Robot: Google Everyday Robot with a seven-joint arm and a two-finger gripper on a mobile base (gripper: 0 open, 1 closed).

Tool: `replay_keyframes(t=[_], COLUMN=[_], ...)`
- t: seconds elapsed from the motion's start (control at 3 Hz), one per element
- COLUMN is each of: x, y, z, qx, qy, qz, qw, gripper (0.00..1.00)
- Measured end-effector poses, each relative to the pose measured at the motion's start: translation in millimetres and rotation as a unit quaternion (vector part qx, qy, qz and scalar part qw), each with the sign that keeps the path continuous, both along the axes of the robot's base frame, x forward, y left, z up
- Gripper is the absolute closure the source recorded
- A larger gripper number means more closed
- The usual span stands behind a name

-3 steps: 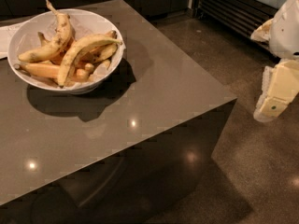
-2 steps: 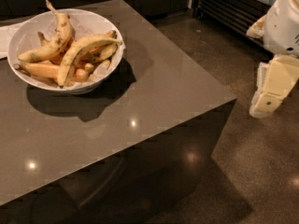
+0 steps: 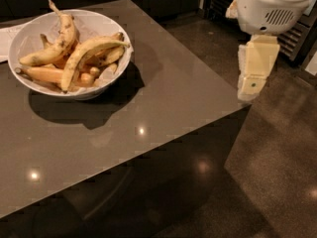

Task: Pick banana from white bowl

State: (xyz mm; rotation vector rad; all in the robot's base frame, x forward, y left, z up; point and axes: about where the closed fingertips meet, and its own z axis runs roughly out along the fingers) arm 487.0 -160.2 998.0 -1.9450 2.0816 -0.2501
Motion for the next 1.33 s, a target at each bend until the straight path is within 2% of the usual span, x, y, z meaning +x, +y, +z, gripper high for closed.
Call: replay_keyframes(t=[0.33, 0.67, 1.33], x=[1.2, 13.8, 40.0], y=[1.0, 20.2, 75.8], z=[1.0, 5.7, 24.0], qx=[0.001, -0.008, -0.018], qy=[-0.003, -0.023, -0.045], qz=[0.001, 0.035, 0.118], qw=[1.0, 0.9991, 0.9919], gripper=[0.0, 0.0, 0.0])
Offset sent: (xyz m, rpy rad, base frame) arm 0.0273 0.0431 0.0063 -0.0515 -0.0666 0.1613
